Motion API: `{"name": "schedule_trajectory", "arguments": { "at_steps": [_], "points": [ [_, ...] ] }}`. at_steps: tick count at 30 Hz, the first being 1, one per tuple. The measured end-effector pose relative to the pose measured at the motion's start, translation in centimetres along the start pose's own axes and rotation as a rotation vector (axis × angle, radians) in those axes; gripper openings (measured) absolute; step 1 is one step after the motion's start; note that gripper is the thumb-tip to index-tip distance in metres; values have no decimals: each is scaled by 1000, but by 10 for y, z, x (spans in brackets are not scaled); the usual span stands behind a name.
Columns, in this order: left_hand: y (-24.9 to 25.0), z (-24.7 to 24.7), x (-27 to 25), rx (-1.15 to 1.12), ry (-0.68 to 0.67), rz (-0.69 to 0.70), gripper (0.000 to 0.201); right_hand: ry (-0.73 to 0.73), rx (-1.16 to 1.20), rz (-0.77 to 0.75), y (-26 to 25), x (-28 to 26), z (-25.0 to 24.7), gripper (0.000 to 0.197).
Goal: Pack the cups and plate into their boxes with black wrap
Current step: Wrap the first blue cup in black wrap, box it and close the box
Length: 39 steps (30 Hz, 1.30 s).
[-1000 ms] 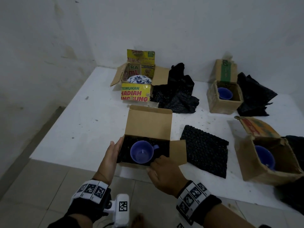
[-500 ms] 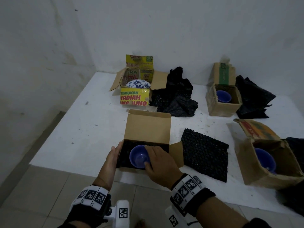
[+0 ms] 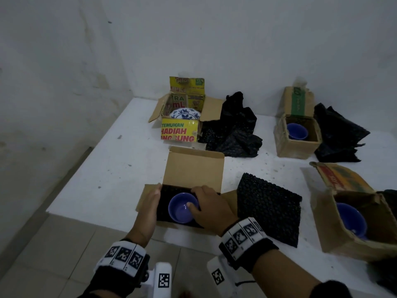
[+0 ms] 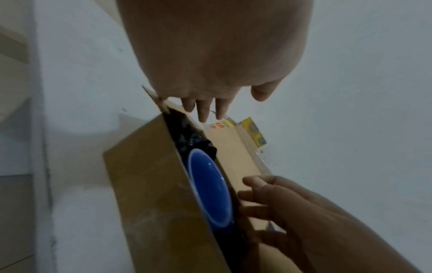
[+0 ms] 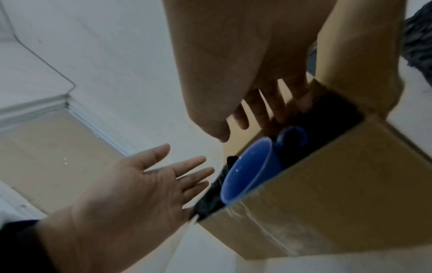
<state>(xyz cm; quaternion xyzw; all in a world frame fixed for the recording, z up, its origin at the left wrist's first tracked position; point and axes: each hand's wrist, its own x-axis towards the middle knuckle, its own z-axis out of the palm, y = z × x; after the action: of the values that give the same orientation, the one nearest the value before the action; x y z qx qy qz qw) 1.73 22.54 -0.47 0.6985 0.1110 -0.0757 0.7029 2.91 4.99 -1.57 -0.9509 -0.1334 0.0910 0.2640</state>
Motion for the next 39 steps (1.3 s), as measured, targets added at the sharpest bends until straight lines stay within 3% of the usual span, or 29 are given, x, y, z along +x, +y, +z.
{"name": "schedule_trajectory", "arguments": {
  "at_steps": [5, 8, 11, 14, 17, 19, 22, 27, 31, 36, 39],
  "points": [
    [27, 40, -12, 272, -3, 251, 35, 393, 40, -75, 25, -40, -43, 32],
    [47, 82, -22, 230, -149, 310, 33, 527, 40, 100, 63, -66, -64, 22],
    [51, 132, -29, 267, -282, 395, 37, 488, 51, 364, 104, -90, -72, 31],
    [42, 182, -35, 331, -433, 373, 42, 370, 57, 573, 132, -111, -76, 43],
    [15, 222, -34, 533, -510, 278, 45, 254, 25, 707, 156, -125, -70, 48],
    [-5, 242, -31, 662, -453, 231, 43, 212, 98, 768, 170, -128, -63, 48],
    [-31, 258, -17, 883, -266, 184, 46, 169, 153, 812, 183, -127, -58, 47],
    [-51, 256, 7, 1032, 8, -119, 56, 143, 250, 855, 195, -118, -52, 60],
    [-52, 255, 11, 982, 82, -163, 62, 218, 333, 875, 201, -112, -52, 68],
    [-54, 250, 16, 802, 76, -287, 74, 296, 497, 942, 209, -108, -47, 60],
    [-51, 250, 15, 758, 52, -316, 57, 274, 634, 951, 211, -106, -50, 42]
  ]
}}
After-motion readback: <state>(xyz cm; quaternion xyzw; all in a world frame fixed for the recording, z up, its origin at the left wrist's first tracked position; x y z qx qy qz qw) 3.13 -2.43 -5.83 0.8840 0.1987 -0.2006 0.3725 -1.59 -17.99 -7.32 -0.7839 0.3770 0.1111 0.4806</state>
